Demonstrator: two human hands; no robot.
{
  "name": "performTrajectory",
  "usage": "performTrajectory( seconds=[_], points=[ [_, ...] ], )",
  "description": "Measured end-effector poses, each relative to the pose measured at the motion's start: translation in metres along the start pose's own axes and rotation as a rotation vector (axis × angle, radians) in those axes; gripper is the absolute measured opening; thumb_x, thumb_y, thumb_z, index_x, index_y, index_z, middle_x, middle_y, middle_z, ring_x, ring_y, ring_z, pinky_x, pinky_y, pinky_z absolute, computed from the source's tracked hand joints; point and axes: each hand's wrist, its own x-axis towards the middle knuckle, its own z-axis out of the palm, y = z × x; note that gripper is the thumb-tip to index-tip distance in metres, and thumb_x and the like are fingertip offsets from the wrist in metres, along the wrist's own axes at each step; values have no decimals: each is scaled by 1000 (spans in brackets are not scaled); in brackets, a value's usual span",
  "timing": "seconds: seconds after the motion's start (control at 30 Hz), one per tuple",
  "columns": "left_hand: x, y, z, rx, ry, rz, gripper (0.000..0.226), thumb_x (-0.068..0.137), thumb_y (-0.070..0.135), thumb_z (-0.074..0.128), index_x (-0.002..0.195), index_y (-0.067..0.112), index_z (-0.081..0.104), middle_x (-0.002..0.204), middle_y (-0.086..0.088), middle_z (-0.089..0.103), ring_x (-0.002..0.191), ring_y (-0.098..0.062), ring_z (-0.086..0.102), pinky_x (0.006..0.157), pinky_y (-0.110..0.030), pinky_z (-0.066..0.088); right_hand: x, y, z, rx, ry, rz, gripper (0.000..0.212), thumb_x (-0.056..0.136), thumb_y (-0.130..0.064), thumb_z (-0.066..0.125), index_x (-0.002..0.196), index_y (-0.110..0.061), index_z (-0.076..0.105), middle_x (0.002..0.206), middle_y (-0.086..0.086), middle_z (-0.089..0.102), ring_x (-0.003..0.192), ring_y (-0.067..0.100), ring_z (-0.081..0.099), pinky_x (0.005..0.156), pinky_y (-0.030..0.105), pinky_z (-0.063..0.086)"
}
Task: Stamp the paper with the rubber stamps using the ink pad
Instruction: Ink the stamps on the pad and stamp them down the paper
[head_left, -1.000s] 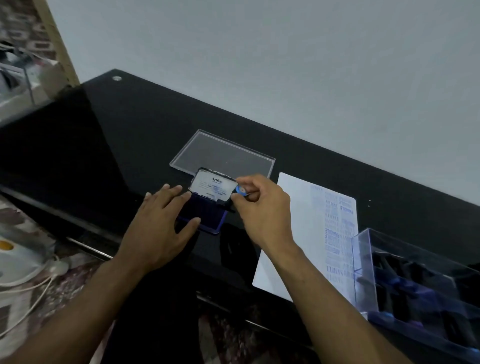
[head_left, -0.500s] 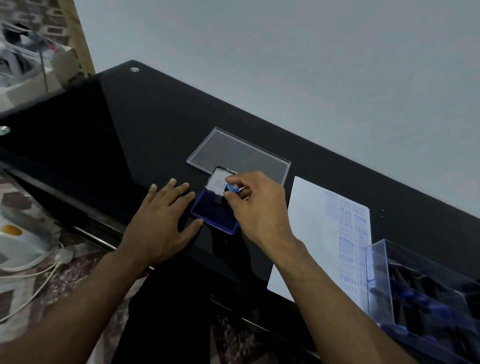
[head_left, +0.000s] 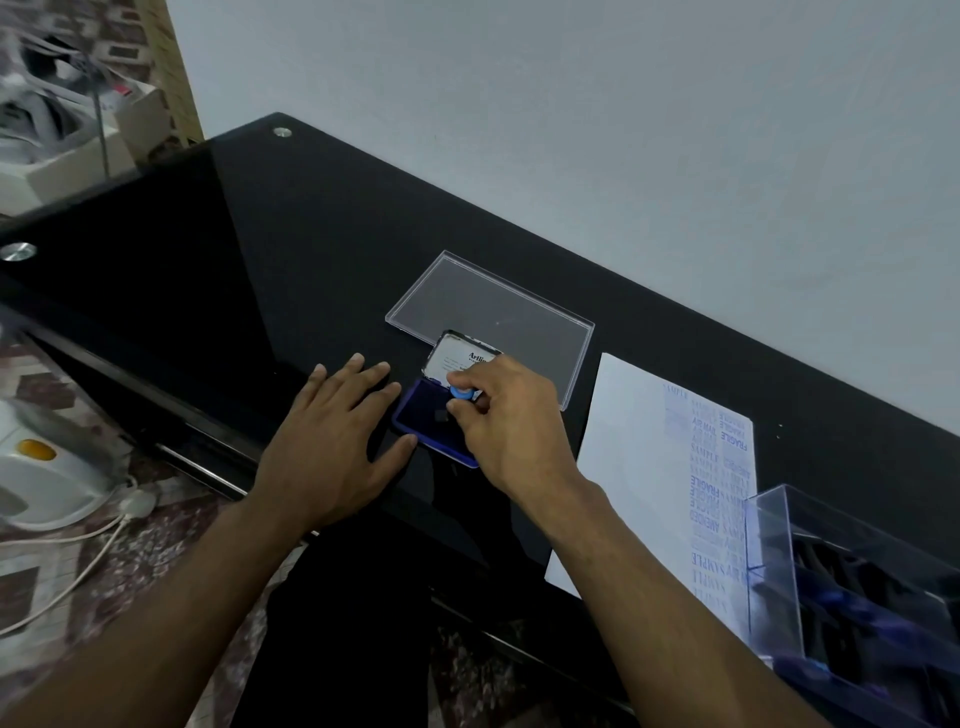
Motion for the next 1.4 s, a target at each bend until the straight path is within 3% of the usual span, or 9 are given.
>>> performTrajectory(
  seconds=[0.33, 0.57, 0.87, 1.2, 1.4],
  points=[
    [1, -1, 1, 6, 5, 1, 78, 92, 71, 26, 146, 20, 50, 158, -2, 40, 152, -20, 21, 125, -49, 13, 2, 2, -3, 9, 1, -14, 24, 86, -18, 74, 111, -18, 74, 109, -1, 67, 92, 11, 63, 90, 29, 55],
    [0, 0, 2, 0, 14, 0, 78, 93, 71, 26, 146, 20, 50, 158, -1, 39, 153, -19, 20, 125, -48, 13, 4, 4, -1, -7, 13, -21, 29, 88, -18, 72, 117, -19, 72, 114, -1, 67, 97, 10, 63, 94, 30, 53],
    [0, 0, 1, -2, 20, 3, 77, 93, 70, 27, 146, 20, 51, 158, -2, 40, 153, -20, 21, 125, -49, 15, 3, 7, -1, 4, 21, -50, 25, 85, -20, 75, 110, -19, 75, 106, -3, 67, 91, 7, 61, 87, 23, 53],
    [0, -1, 3, 11, 8, 0, 76, 93, 71, 26, 147, 22, 49, 159, 0, 38, 153, -18, 18, 125, -47, 11, 5, 5, -5, -9, 14, -48, 26, 87, -19, 73, 113, -19, 74, 109, -3, 68, 93, 3, 57, 92, 22, 50],
    [1, -1, 3, 19, 9, 1, 77, 93, 71, 26, 147, 21, 48, 159, -1, 37, 153, -18, 18, 125, -47, 11, 6, 5, -8, -3, -22, -36, 24, 86, -20, 74, 110, -18, 74, 109, -2, 68, 93, 7, 60, 92, 29, 53]
  ],
)
